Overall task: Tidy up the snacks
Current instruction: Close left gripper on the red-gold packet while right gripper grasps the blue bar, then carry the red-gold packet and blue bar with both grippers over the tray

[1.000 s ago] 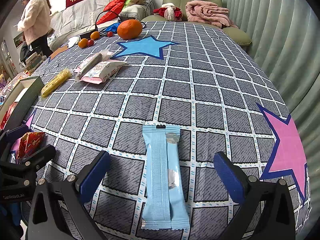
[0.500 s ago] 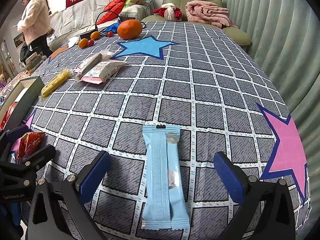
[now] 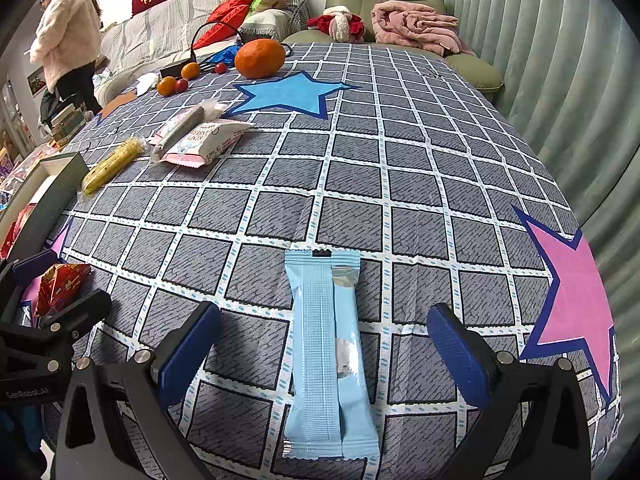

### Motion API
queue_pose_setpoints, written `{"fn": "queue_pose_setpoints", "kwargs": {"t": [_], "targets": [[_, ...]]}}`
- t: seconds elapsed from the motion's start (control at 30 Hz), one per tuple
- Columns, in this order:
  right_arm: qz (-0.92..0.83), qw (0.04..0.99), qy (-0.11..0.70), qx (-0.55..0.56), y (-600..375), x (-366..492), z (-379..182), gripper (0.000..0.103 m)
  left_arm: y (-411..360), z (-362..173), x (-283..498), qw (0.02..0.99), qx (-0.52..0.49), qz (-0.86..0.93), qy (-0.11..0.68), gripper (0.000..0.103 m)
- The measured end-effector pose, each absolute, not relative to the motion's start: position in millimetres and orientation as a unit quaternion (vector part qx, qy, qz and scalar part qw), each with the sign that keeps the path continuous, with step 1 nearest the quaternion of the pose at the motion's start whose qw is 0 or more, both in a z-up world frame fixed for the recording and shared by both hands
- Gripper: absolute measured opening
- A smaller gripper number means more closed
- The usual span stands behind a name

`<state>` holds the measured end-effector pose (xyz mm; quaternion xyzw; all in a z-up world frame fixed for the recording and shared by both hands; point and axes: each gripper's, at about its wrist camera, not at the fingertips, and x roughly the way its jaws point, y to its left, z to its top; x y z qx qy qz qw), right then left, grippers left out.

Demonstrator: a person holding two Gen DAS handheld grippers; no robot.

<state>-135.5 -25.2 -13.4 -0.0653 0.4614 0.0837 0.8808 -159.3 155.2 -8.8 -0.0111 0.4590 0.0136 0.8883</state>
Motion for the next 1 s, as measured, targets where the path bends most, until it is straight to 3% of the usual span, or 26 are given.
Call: {"fn": "queue_pose_setpoints", "kwargs": {"t": [0.3, 0.4, 0.47, 0.5, 0.53, 0.57, 0.6, 0.77, 1.0], "targets": [[0.090, 0.857, 0.503, -0.073, -23, -121, -11, 0.103, 153, -6, -156, 0.876, -0.007, 0.010, 0.482, 0.102], [0.091, 0.847, 0.519, -0.078, -22, -115, -10, 0.100, 151, -2, -158, 0.869, -0.006, 0.005, 0.495, 0.089], [0.094, 0.846, 0.518, -0.081, -22, -115, -6, 0.088, 149, 2, -161, 0.868, -0.007, 0.001, 0.497, 0.071], [0.094, 0.847, 0.516, -0.081, -23, -115, -3, 0.075, 149, 4, -161, 0.868, -0.008, -0.001, 0.497, 0.054], [0.094, 0.849, 0.514, -0.082, -23, -116, -1, 0.057, 149, 5, -162, 0.867, -0.009, -0.005, 0.498, 0.049], [0.095, 0.850, 0.512, -0.080, -24, -117, 1, 0.046, 150, 6, -162, 0.865, -0.008, -0.006, 0.501, 0.043], [0.097, 0.850, 0.512, -0.077, -25, -118, 3, 0.027, 151, 7, -163, 0.864, -0.012, -0.006, 0.503, 0.034], [0.141, 0.837, 0.529, 0.016, -43, -127, 5, 0.026, 162, 20, -174, 0.865, -0.051, -0.026, 0.498, 0.034], [0.147, 0.833, 0.532, 0.031, -43, -134, 8, 0.026, 172, 27, -183, 0.866, -0.061, -0.026, 0.495, 0.034]]}}
